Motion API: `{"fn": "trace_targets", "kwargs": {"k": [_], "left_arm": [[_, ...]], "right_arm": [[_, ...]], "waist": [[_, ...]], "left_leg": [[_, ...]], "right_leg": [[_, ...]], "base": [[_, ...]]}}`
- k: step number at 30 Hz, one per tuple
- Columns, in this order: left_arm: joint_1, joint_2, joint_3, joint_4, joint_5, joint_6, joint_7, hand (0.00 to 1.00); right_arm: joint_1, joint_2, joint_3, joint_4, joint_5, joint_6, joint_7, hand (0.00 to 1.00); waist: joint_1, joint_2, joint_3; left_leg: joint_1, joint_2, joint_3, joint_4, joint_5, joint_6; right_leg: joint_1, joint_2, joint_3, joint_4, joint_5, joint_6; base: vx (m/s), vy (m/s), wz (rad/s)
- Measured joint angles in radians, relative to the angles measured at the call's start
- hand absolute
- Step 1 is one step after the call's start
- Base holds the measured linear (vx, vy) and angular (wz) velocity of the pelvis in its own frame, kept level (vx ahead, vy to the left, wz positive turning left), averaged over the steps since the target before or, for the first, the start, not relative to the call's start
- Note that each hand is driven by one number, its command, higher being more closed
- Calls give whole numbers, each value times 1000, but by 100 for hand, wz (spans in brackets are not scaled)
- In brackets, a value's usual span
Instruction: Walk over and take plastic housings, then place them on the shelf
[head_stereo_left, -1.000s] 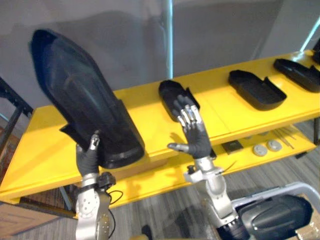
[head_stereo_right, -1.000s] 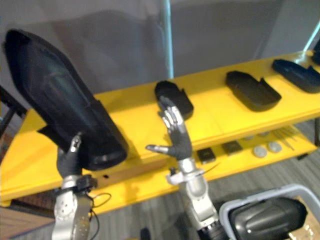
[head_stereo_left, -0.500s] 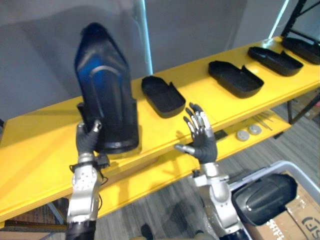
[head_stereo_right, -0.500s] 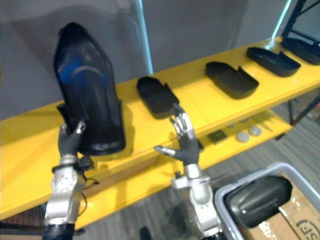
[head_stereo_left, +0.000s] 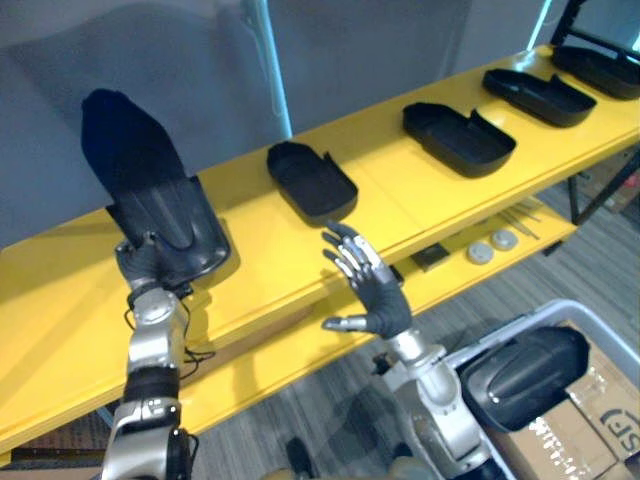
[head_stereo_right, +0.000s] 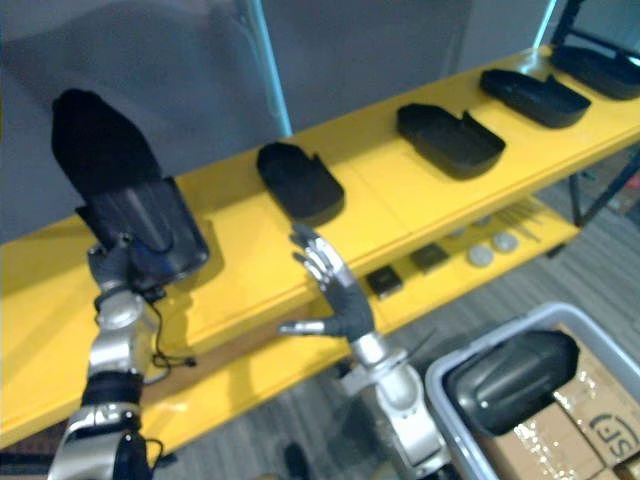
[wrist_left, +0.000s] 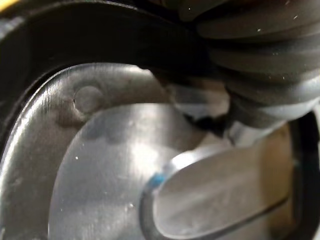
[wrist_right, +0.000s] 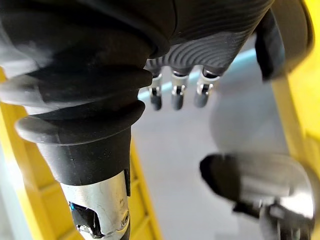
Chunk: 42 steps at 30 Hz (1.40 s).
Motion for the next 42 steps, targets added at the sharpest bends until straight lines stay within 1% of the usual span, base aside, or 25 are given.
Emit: {"fn": "trace_targets", "kwargs": {"k": [2, 3, 6, 7, 8, 12, 14, 16, 18, 22, 25, 26, 29, 31, 32, 33, 36, 40, 42], "left_arm": [[-43, 19, -15, 82, -3, 30, 0, 100], [-67, 32, -22, 115, -19, 47, 0, 100], [-103, 62, -44, 179, -39, 84, -10, 100], [-117, 71, -43, 204, -46, 101, -19, 100], [-123, 75, -43, 218, -56, 105, -27, 100], [-153, 123, -45, 272, -69, 145, -77, 100], [-179, 141, -48, 301, -69, 154, -91, 100], [-216, 157, -47, 330, -68, 157, -91, 100], [-232, 177, -48, 347, -71, 160, -92, 100], [-248, 202, -47, 378, -72, 163, -104, 100], [-269, 221, -49, 407, -64, 175, -135, 100], [-280, 227, -49, 422, -64, 186, -149, 100], [-284, 233, -49, 440, -57, 188, -176, 100], [-284, 249, -50, 451, -58, 201, -212, 100], [-284, 264, -50, 452, -58, 213, -236, 100], [-283, 269, -50, 454, -58, 218, -249, 0], [-283, 270, -50, 464, -60, 219, -277, 0], [-273, 295, -51, 487, -61, 219, -319, 0], [-269, 296, -51, 488, -68, 218, -319, 0]], "right_arm": [[-43, -19, 48, -14, 3, 6, 13, 0], [-56, -31, 65, -40, 2, 14, 17, 0], [-77, -47, 78, -62, 3, 17, 20, 0], [-82, -54, 84, -62, 3, 18, 19, 0], [-82, -59, 85, -62, 3, 20, 19, 0], [-86, -70, 88, -62, 5, 50, 19, 0], [-96, -71, 90, -65, 5, 58, 19, 0], [-107, -78, 94, -68, 4, 59, 13, 0], [-116, -82, 110, -69, 4, 60, 1, 0], [-117, -87, 113, -74, 4, 62, -1, 0], [-117, -96, 111, -76, 4, 62, -12, 0], [-117, -99, 111, -76, 4, 62, -19, 0], [-117, -100, 111, -76, 4, 62, -21, 0], [-117, -100, 111, -77, 4, 62, -22, 0], [-117, -100, 110, -81, 5, 64, -24, 0], [-117, -101, 110, -85, 6, 65, -27, 0], [-117, -101, 110, -92, 8, 67, -42, 0], [-116, -101, 108, -115, 11, 68, -46, 0], [-116, -102, 107, -116, 13, 68, -53, 0]], "waist": [[-12, 1, 6], [-12, 0, 19], [-12, 0, 40], [-12, 1, 47], [-12, 2, 49], [-12, 8, 55], [-13, 12, 72], [-13, 16, 100], [-15, 17, 113], [-16, 17, 117], [-18, 18, 118], [-19, 18, 118], [-21, 22, 120], [-26, 26, 125], [-30, 25, 140], [-32, 27, 148], [-35, 35, 152], [-40, 36, 152], [-41, 36, 152]], "left_leg": [[-11, 0, -4, 0, 1, 1], [-12, -1, -3, 0, 2, 1], [-17, -1, -4, 0, 5, 4], [-18, -1, -5, 0, 5, 4], [-18, -1, -6, 0, 5, 4], [-22, -1, -7, 1, 6, 4], [-22, -1, -9, 1, 9, 5], [-25, 1, -8, 1, 15, 5], [-28, 4, -3, 0, 17, 4], [-37, 5, 8, 1, 19, 3], [-43, 6, 8, 1, 21, 4], [-42, 6, 8, 1, 21, 4], [-41, 6, 10, 1, 21, 4], [-39, 5, 11, 1, 21, 4], [-29, 5, 15, 1, 21, 3], [-25, 5, 16, 1, 21, 3], [-25, 4, 19, 1, 21, 3], [-19, 5, 32, 1, 21, 3], [-18, 5, 32, 1, 20, 3]], "right_leg": [[-10, -2, 2, 2, 0, 0], [-13, -2, 6, 9, 0, 0], [-17, -2, 6, 12, 0, -1], [-17, -2, 6, 13, -1, -1], [-17, -2, 6, 14, -1, -2], [-30, -2, 9, 31, -10, -7], [-39, -4, 12, 52, -21, -9], [-55, -4, 16, 77, -27, -10], [-69, -4, 23, 91, -31, -11], [-95, -4, 39, 116, -37, -10], [-105, -5, 40, 123, -38, -9], [-105, -6, 40, 126, -39, -10], [-109, -8, 43, 136, -44, -9], [-115, -11, 45, 149, -50, -8], [-111, -13, 48, 157, -54, -9], [-110, -17, 50, 159, -56, -8], [-116, -19, 53, 162, -62, -7], [-117, -18, 64, 165, -60, -4], [-116, -18, 66, 166, -59, -3]], "base": [[6, 11, 2], [0, 0, 0], [9, 6, 1], [19, 16, 3], [17, 15, 4], [0, 0, 0], [0, 0, 0], [-40, 16, -1], [-35, 12, -7], [0, 9, -9], [0, 0, 0], [0, 0, 0], [0, 0, 0], [1, 8, -2], [-4, 18, -6], [-7, 25, -5], [1, 4, -1], [25, 4, -8], [19, 2, -4]]}}
